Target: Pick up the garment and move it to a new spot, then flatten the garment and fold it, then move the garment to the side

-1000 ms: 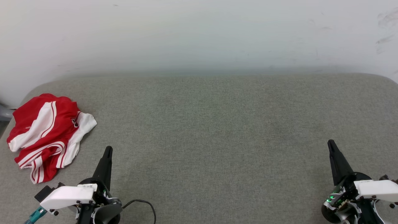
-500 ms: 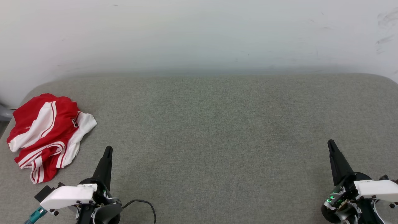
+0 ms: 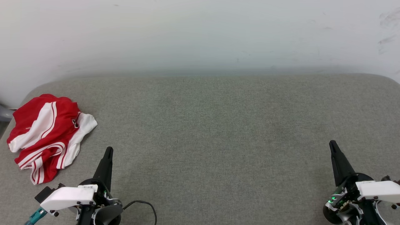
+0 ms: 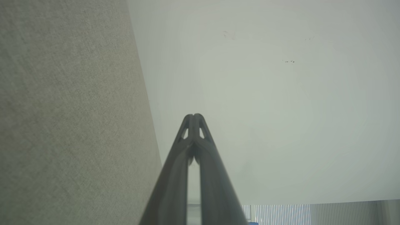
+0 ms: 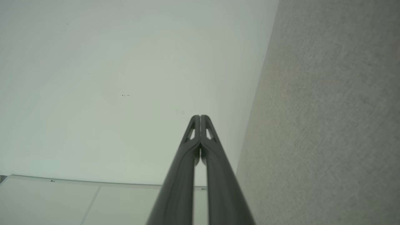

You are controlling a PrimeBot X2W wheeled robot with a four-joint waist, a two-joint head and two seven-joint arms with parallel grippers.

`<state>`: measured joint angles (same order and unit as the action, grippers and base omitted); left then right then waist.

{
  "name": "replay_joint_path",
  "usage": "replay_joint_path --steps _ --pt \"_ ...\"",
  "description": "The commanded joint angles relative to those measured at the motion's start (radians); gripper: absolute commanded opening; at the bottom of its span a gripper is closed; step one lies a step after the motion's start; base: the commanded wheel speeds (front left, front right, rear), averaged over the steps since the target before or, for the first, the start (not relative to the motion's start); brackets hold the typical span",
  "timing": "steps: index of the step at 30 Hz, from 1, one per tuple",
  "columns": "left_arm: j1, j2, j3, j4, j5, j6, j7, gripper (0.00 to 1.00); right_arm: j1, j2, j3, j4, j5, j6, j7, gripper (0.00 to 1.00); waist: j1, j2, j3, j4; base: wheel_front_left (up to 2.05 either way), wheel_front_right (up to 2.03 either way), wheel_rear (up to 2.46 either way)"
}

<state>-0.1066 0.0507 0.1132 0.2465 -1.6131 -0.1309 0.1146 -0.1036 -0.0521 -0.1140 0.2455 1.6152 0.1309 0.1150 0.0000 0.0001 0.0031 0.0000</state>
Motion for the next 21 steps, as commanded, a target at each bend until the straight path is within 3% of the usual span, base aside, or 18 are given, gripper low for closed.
replay_joint_path --steps 1,18,19,21 --pt "-0.006 -0.001 0.002 -0.001 0.000 -0.002 0.002 0.00 -0.012 0.003 0.000 0.001 -0.005 0.000 0.001 0.00 0.0000 -0.0001 0.000 0.000 0.00 0.00 0.00" --pt "-0.006 -0.001 0.002 -0.001 0.000 -0.002 0.002 0.00 -0.012 0.003 0.001 0.001 -0.005 0.000 0.001 0.00 0.0000 -0.0001 0.000 0.000 0.00 0.00 0.00" --pt "0.000 0.000 0.000 -0.001 0.001 0.000 -0.001 1.00 0.000 0.000 0.000 0.000 -0.001 0.000 -0.001 1.00 0.0000 -0.0001 0.000 0.000 0.00 0.00 0.00" --pt "0.012 -0.002 -0.004 0.019 0.000 0.000 -0.001 1.00 0.015 0.000 0.000 0.018 0.000 0.000 0.000 1.00 0.0001 -0.0001 0.000 0.000 0.00 0.00 0.00"
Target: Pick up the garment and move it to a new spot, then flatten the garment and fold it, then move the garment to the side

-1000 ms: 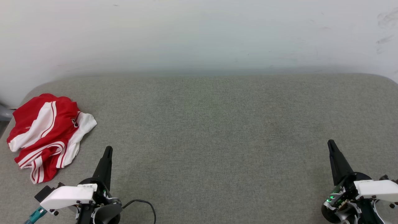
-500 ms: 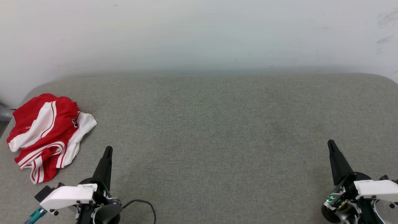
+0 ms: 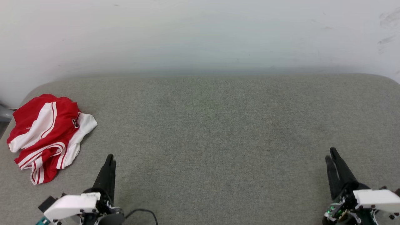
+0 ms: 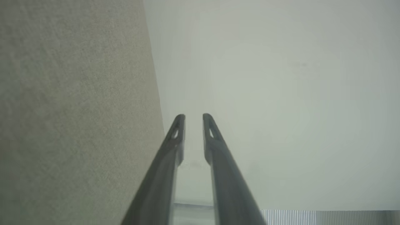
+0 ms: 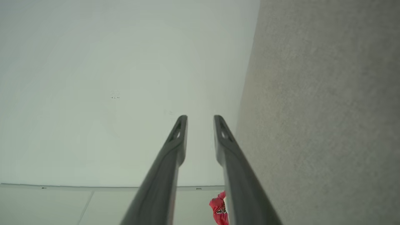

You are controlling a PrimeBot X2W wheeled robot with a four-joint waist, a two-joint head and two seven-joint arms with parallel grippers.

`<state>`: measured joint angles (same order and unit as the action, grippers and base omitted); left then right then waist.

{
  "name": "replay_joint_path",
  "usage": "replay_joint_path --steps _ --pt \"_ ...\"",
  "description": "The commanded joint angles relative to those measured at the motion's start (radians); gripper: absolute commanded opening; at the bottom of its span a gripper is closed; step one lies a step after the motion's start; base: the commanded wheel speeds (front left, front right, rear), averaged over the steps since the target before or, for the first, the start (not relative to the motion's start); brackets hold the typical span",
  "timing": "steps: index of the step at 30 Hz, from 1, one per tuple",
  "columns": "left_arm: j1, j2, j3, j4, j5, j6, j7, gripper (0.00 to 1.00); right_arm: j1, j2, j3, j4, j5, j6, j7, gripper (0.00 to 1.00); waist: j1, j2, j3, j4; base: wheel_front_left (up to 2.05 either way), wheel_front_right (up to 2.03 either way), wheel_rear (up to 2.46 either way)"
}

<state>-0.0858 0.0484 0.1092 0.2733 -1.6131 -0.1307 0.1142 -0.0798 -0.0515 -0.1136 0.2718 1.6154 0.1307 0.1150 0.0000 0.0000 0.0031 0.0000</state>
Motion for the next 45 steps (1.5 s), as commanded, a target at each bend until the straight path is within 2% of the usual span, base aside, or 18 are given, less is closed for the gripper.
replay_joint_path --steps 1,6,14,32,45 --pt "0.001 0.000 -0.001 0.000 0.000 0.000 -0.001 1.00 0.001 0.000 0.000 0.002 -0.001 0.000 -0.001 1.00 0.0000 0.0000 0.000 0.000 0.00 0.00 0.00" --pt "0.005 0.000 -0.010 -0.018 0.019 0.000 -0.027 1.00 0.012 0.000 -0.005 -0.011 -0.030 0.000 -0.027 1.00 0.0000 0.0000 0.001 0.000 0.00 0.00 0.00" --pt "0.004 0.000 0.007 -0.045 0.145 0.007 -0.071 1.00 0.028 0.000 -0.023 -0.057 -0.172 0.000 -0.071 1.00 0.0000 0.0000 0.002 -0.001 0.00 0.00 0.00" --pt "0.013 0.001 -0.048 -0.156 0.530 0.114 -0.146 1.00 0.059 0.000 -0.010 -0.192 -0.583 0.000 -0.146 1.00 0.0000 0.0000 0.006 0.001 0.00 0.00 0.00" --pt "0.025 0.001 -0.090 -0.165 0.796 0.159 -0.192 1.00 0.089 0.000 0.031 -0.237 -0.874 0.000 -0.192 1.00 0.0000 0.0000 0.007 0.004 0.00 0.00 0.00"
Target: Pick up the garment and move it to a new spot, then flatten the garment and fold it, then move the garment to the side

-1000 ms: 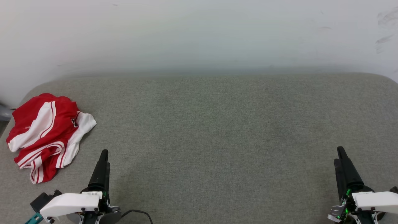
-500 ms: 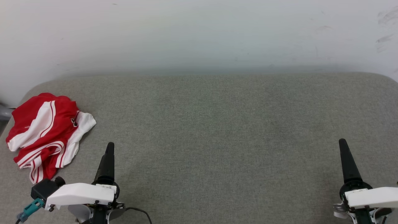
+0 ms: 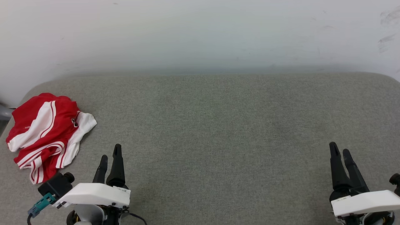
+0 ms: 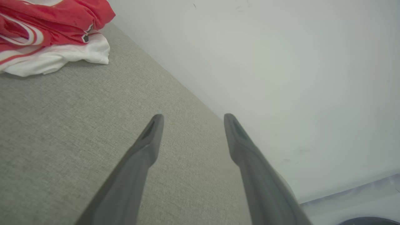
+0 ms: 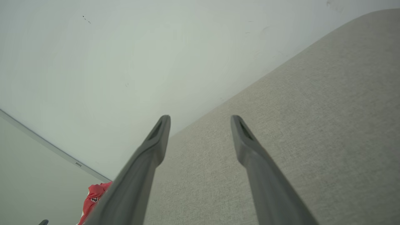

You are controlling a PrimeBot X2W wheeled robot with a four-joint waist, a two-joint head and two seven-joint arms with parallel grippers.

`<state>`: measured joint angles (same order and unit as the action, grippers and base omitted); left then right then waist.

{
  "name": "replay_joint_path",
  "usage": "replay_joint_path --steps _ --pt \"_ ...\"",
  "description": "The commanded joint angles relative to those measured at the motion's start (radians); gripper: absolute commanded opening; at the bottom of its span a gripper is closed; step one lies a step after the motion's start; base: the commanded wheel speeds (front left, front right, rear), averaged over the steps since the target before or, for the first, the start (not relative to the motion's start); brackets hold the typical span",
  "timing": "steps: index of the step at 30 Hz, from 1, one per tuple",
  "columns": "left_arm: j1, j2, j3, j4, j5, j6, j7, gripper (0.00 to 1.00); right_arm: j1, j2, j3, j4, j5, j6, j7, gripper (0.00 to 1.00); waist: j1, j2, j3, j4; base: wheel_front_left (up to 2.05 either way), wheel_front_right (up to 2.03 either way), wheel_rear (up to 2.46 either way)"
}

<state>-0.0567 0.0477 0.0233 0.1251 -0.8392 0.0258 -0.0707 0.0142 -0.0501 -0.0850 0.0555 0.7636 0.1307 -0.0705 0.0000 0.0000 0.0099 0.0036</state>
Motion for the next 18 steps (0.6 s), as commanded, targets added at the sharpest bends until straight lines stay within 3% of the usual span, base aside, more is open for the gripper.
replay_joint_path --steps 1,18 --pt "-0.004 0.002 -0.007 -0.017 0.039 0.005 -0.010 1.00 -0.003 -0.001 0.004 -0.022 -0.039 0.000 -0.011 1.00 0.0000 0.0000 0.001 0.000 0.00 0.00 0.00" --pt "0.006 0.014 -0.057 -0.030 0.268 0.046 -0.059 1.00 0.030 -0.001 0.003 -0.026 -0.248 0.000 -0.059 1.00 0.0000 0.0000 0.004 0.005 0.00 0.00 0.00"
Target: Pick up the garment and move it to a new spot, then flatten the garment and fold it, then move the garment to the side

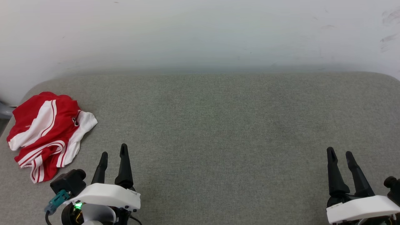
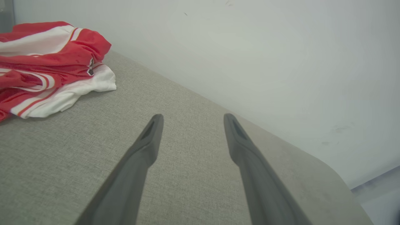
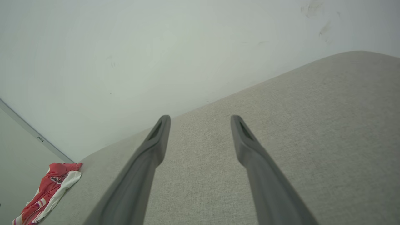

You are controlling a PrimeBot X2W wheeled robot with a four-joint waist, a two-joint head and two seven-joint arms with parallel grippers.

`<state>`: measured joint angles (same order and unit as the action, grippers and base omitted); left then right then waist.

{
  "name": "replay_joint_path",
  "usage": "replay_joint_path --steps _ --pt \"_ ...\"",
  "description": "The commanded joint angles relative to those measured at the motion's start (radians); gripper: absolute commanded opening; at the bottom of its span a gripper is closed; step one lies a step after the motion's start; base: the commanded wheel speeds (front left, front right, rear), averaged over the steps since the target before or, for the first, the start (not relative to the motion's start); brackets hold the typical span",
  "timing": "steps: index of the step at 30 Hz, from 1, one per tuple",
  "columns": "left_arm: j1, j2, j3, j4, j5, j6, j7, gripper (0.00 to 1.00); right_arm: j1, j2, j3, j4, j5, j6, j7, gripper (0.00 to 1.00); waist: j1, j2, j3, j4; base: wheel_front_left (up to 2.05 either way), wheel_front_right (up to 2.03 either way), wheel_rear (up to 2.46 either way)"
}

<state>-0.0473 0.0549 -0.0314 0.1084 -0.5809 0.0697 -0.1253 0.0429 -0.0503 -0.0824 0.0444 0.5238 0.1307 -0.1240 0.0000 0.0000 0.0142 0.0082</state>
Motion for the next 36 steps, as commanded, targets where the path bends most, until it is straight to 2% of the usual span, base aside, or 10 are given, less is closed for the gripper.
replay_joint_path --steps 1,36 --pt "-0.002 0.008 -0.005 -0.013 0.022 0.004 -0.007 1.00 0.003 0.000 0.000 -0.016 -0.020 0.000 -0.009 1.00 0.0000 0.0000 0.000 0.000 0.00 0.00 0.00" --pt "0.038 0.018 -0.074 -0.017 0.359 0.055 -0.092 1.00 0.055 0.000 -0.002 -0.068 -0.337 0.000 -0.092 1.00 0.0000 0.0000 -0.001 0.009 0.00 0.00 0.00"
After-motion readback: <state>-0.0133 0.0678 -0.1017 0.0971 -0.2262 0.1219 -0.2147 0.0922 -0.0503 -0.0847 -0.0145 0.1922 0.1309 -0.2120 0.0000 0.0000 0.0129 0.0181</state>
